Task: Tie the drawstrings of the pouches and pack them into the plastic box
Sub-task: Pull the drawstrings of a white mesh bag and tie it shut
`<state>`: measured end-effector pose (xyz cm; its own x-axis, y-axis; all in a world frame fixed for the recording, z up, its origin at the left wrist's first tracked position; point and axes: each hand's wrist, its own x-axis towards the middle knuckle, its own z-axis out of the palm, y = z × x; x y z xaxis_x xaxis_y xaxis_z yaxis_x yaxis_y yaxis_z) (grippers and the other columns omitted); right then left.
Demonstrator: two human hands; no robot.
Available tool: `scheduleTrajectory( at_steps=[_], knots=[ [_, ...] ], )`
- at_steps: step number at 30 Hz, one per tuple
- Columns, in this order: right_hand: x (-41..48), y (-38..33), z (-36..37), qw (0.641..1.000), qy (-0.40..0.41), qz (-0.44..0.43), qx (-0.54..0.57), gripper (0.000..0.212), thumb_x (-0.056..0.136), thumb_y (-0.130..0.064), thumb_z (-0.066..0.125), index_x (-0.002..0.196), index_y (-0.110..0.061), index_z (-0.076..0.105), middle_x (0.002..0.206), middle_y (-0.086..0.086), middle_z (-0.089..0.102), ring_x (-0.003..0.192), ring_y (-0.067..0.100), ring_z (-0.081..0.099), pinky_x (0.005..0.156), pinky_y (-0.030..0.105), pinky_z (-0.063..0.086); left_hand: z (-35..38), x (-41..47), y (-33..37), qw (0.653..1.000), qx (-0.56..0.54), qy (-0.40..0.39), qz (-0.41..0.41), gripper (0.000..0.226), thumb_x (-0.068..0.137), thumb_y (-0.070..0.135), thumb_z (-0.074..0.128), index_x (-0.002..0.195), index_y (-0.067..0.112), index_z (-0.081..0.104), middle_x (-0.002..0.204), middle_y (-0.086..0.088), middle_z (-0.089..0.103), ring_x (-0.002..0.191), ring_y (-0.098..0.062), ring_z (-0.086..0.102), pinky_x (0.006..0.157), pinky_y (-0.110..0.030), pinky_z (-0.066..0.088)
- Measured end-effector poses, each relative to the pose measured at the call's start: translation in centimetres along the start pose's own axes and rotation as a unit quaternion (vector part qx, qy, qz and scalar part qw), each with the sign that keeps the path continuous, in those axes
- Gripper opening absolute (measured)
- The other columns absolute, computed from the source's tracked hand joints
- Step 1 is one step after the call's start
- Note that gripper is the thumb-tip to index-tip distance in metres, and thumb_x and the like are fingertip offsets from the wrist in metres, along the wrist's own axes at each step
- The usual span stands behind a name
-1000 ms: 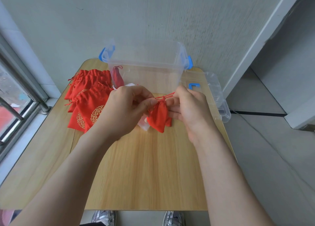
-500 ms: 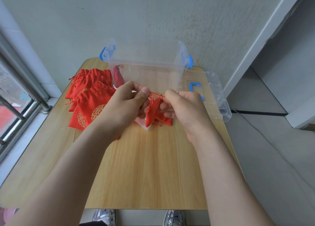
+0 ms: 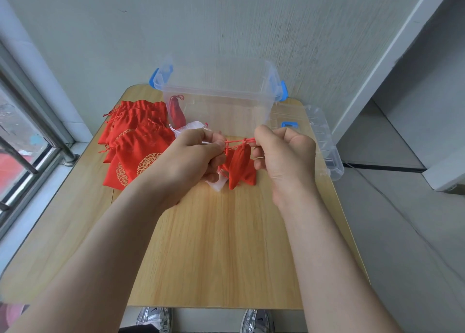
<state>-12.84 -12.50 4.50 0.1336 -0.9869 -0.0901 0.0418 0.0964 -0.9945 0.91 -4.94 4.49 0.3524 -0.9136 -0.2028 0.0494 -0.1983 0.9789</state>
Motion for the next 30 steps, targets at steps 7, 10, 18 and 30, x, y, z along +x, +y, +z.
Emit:
scheduleTrajectory(
  at_steps=[7, 10, 18, 30],
  knots=[
    [-0.4, -0.3, 0.1, 0.994, -0.091, -0.045, -0.031, 0.017, 0.085, 0.003, 0.064, 0.094, -0.011, 0.057, 0.064, 0.005, 0.06, 0.048, 0.017, 0.05, 0.043, 0.026, 0.039, -0.7, 0.5, -0.7, 0.996, 0.033, 0.064, 0.06, 0.01, 0.11, 0.01, 0.051, 0.105, 0.007, 0.06, 0.07, -0.005, 0.058, 0.049, -0.008, 0.048, 0.058, -0.027, 0.05],
    [-0.4, -0.3, -0.1, 0.988, -0.139, -0.041, -0.053, 0.021, 0.086, 0.007, 0.06, 0.089, -0.012, 0.053, 0.056, 0.0, 0.056, 0.041, 0.012, 0.05, 0.041, 0.021, 0.036, -1.3, 0.8, -1.1, 0.988, 0.095, 0.083, 0.094, 0.013, 0.11, 0.013, 0.053, 0.105, 0.008, 0.064, 0.069, -0.003, 0.065, 0.051, -0.012, 0.054, 0.066, -0.036, 0.054],
    [-0.1, 0.2, -0.3, 0.97, -0.173, -0.119, -0.124, 0.022, 0.074, 0.001, 0.068, 0.077, -0.015, 0.054, 0.06, 0.007, 0.055, 0.049, 0.018, 0.046, 0.049, 0.024, 0.04, -1.9, 1.2, -1.6, 0.917, 0.26, 0.209, 0.218, 0.02, 0.105, 0.011, 0.055, 0.098, 0.02, 0.071, 0.069, 0.005, 0.068, 0.065, -0.007, 0.065, 0.071, -0.036, 0.057],
    [0.6, 1.1, -0.5, 0.981, -0.132, -0.139, -0.001, 0.019, 0.08, 0.0, 0.064, 0.08, -0.016, 0.054, 0.074, 0.015, 0.065, 0.063, 0.027, 0.057, 0.056, 0.036, 0.05, -1.8, 1.1, -1.8, 0.943, 0.263, 0.07, 0.19, 0.031, 0.113, 0.025, 0.04, 0.12, 0.028, 0.071, 0.08, 0.008, 0.071, 0.075, -0.004, 0.064, 0.076, -0.03, 0.05]
  ],
)
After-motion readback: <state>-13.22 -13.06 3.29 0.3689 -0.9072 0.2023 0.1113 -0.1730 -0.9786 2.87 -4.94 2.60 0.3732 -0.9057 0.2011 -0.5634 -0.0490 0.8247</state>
